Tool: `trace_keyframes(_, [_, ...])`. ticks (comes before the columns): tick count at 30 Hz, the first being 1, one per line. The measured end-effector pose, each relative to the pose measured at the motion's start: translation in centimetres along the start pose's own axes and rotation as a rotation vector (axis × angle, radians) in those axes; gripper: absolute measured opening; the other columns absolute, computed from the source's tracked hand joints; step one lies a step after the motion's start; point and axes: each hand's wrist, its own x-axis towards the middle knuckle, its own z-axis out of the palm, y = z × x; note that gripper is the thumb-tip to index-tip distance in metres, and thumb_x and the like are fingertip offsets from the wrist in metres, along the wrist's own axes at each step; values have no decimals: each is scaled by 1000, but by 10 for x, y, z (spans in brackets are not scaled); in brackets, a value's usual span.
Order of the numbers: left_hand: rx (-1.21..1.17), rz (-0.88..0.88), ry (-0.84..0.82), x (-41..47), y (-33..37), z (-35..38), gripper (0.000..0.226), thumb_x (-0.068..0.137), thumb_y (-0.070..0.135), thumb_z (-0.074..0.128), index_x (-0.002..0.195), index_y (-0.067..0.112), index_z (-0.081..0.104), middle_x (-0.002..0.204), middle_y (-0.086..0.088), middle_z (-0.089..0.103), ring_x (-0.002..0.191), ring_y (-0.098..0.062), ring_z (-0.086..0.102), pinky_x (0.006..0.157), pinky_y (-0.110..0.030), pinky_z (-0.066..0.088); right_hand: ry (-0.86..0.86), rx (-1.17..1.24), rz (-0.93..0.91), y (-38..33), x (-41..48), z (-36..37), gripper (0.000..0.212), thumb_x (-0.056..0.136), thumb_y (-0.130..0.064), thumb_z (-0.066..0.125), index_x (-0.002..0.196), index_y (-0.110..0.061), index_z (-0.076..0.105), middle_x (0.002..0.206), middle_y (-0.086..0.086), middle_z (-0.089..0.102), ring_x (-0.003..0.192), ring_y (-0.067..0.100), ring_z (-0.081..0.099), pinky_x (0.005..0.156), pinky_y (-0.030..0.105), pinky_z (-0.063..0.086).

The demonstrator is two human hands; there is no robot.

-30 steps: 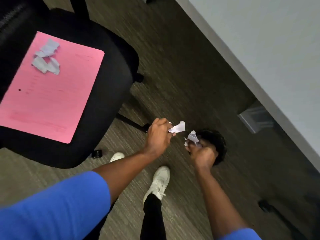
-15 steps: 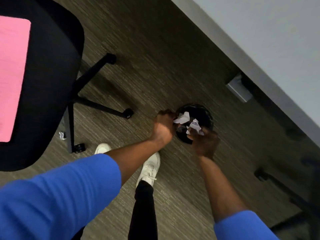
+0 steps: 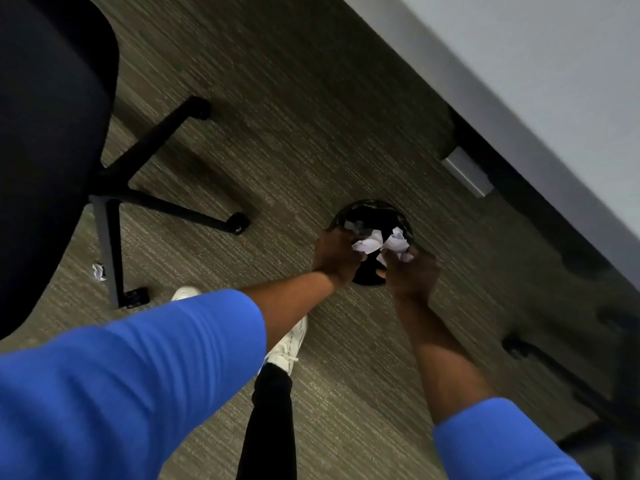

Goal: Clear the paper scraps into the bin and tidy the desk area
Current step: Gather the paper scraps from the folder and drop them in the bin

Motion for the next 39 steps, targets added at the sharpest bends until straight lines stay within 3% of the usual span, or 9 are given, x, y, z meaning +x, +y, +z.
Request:
trace_keyframes(5, [-41, -29, -25, 9, 4, 16, 27, 82, 21, 77, 106, 8, 81, 110, -18, 79, 104, -37, 73, 85, -36, 52, -23, -43, -25, 14, 17, 6, 18, 82, -32, 80, 99, -27, 77, 96, 4, 79, 77, 22, 79, 65, 51, 67])
trace_keyframes(10, [-86, -38, -60, 15, -3, 31, 37, 88, 16, 75, 124, 7, 74, 125, -17, 75, 118, -35, 69, 99, -41, 54, -75, -180, -97, 80, 67, 27, 50, 67, -49, 65, 114, -30, 68, 103, 7, 77, 87, 31, 78, 71, 54, 66])
trace_keyframes(13, [-100, -54, -119, 19, -9, 35, 59, 82, 28, 74, 138, 10, 65, 136, -16, 70, 126, -36, 65, 107, -44, 52, -62, -256, -110, 69, 64, 25, 50, 73, -41, 66, 120, -26, 71, 109, 11, 78, 97, 33, 76, 81, 51, 65])
trace_keyframes(17, [-53, -30, -218, 23, -29, 48, 46, 84, 28, 75, 127, 14, 72, 130, -12, 74, 127, -34, 64, 108, -41, 48, -72, -316, -85, 33, 38, 17, 39, 81, -16, 78, 119, -10, 73, 118, 21, 75, 108, 38, 73, 89, 45, 60])
trace_keyframes(22, [47, 49, -267, 2, -26, 20, 34, 96, 32, 68, 119, 8, 76, 135, -11, 71, 134, -31, 58, 108, -31, 37, -68, -329, -82, 27, 24, 22, 35, 83, -18, 79, 117, -12, 73, 119, 20, 72, 102, 37, 73, 80, 33, 51])
trace_keyframes(26, [46, 38, -220, -7, -38, 2, 29, 102, 28, 61, 116, 8, 77, 128, -14, 74, 123, -30, 66, 96, -33, 43, -57, -307, -169, 6, 4, 28, 30, 86, -12, 76, 116, -10, 73, 118, 18, 74, 98, 34, 73, 77, 31, 48])
trace_keyframes(31, [41, -73, -43, -25, -53, -53, 21, 95, 28, 65, 95, 10, 77, 103, -10, 80, 99, -31, 75, 76, -29, 49, -74, -260, -283, -35, -18, 42, 31, 87, -13, 75, 118, -8, 73, 113, 14, 77, 100, 34, 74, 88, 52, 60])
trace_keyframes(36, [-134, -193, 121, -44, -77, -132, 18, 86, 30, 67, 90, 15, 77, 88, -4, 80, 89, -28, 75, 80, -38, 61, -150, -192, -322, -97, -48, 67, 33, 90, -17, 71, 122, -21, 72, 110, 3, 78, 97, 21, 74, 88, 32, 55])
trace_keyframes(39, [-231, -182, 225, -57, -94, -186, 10, 93, 28, 75, 87, 20, 76, 81, 8, 76, 78, -11, 72, 78, -35, 61, -217, -180, -311, -138, -67, 87, 33, 91, -11, 72, 122, -22, 71, 110, 2, 78, 101, 24, 75, 95, 38, 58])
